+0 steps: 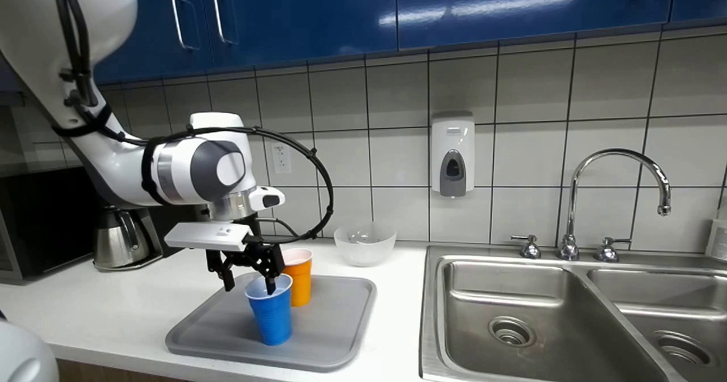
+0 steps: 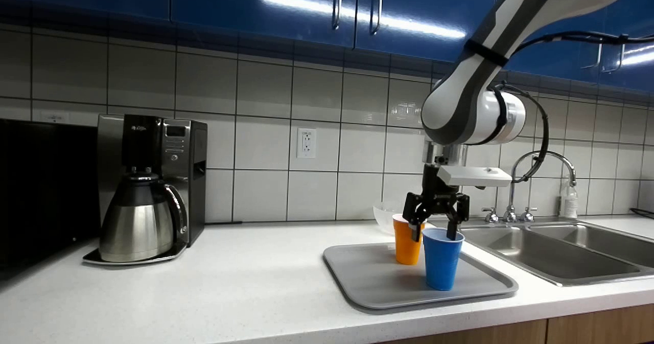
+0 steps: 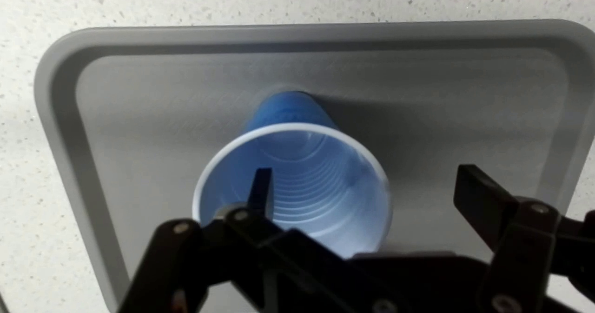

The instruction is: Pick up the blue paper cup and move it to the bottom right side of the gray tray on the kitchen counter, pick up the orange paper cup and move it to the upper right side of the gray tray on the kitchen counter

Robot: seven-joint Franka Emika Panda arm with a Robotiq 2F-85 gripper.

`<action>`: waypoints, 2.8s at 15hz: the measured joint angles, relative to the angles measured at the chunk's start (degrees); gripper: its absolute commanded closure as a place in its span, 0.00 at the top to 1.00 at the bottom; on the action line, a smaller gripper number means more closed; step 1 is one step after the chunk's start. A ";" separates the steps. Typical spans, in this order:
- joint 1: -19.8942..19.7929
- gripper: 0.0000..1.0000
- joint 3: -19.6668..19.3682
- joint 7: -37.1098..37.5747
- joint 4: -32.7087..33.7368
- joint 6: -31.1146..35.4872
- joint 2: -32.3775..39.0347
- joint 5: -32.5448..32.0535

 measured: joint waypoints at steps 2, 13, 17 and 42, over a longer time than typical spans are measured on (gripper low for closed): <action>0.00 1.00 0.00 0.00 0.10 0.02 0.74 0.00; 0.00 0.75 0.00 0.00 0.28 0.07 2.53 -0.01; 0.00 0.51 0.00 0.00 0.42 0.11 2.53 -0.02; -0.99 0.01 0.00 0.53 0.32 -0.06 -4.04 -4.50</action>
